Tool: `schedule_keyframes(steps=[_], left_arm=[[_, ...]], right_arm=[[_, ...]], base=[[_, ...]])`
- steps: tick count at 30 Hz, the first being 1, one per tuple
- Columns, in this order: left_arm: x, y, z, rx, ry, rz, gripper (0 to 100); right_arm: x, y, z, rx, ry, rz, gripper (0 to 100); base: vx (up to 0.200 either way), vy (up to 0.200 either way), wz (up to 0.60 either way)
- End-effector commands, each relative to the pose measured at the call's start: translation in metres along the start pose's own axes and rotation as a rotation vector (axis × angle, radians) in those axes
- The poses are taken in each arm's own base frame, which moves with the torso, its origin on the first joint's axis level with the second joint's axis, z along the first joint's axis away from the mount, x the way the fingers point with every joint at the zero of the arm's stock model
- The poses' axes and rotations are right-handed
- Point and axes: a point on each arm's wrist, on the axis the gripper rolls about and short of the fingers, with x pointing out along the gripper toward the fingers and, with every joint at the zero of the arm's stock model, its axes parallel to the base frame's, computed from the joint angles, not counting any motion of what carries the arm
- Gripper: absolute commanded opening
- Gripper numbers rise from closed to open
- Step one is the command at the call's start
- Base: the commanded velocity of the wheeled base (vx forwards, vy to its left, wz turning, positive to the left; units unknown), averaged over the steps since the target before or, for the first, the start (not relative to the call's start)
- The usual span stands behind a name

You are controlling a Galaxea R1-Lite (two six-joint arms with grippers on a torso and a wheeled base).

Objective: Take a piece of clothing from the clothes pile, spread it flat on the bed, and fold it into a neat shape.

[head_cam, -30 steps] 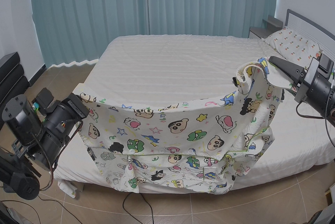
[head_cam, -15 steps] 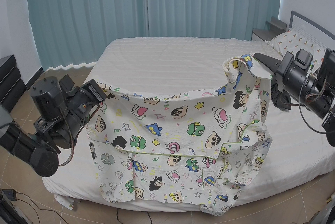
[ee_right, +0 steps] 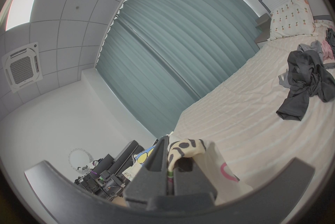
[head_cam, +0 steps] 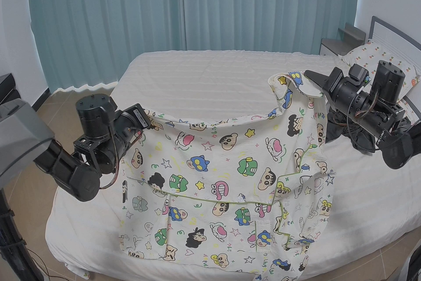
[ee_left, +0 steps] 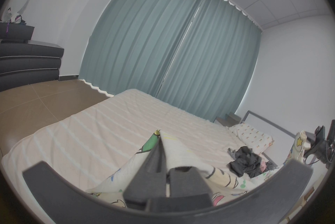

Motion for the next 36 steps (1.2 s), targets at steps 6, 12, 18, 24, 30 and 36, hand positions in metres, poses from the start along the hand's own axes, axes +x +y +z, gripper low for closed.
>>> schedule_keyframes(steps=[6,12,18,24,30,36], left_arm=[[0.051,0.016,-0.041,0.023,0.071,0.070,0],[0.076,0.023,-0.056,0.027,0.084,0.097,0],[0.092,0.033,-0.086,0.045,0.137,0.124,0],[0.107,0.038,-0.097,0.048,0.154,0.141,0],[0.121,0.046,-0.111,0.046,0.153,0.151,0],[0.143,0.065,-0.127,0.043,0.134,0.208,100]], right_arm=[[0.041,-0.049,-0.036,0.020,0.067,-0.078,0],[0.060,-0.074,-0.057,0.030,0.099,-0.119,0],[0.083,-0.099,-0.073,0.028,0.071,-0.194,0],[0.094,-0.128,-0.091,0.038,0.097,-0.251,0],[0.106,-0.153,-0.106,0.044,0.097,-0.286,100],[0.127,-0.177,-0.123,0.060,0.116,-0.306,100]], base=[[0.000,0.000,0.00],[0.000,0.000,0.00],[0.000,0.000,0.00],[0.000,0.000,0.00],[0.000,0.000,0.00],[0.000,0.000,0.00]])
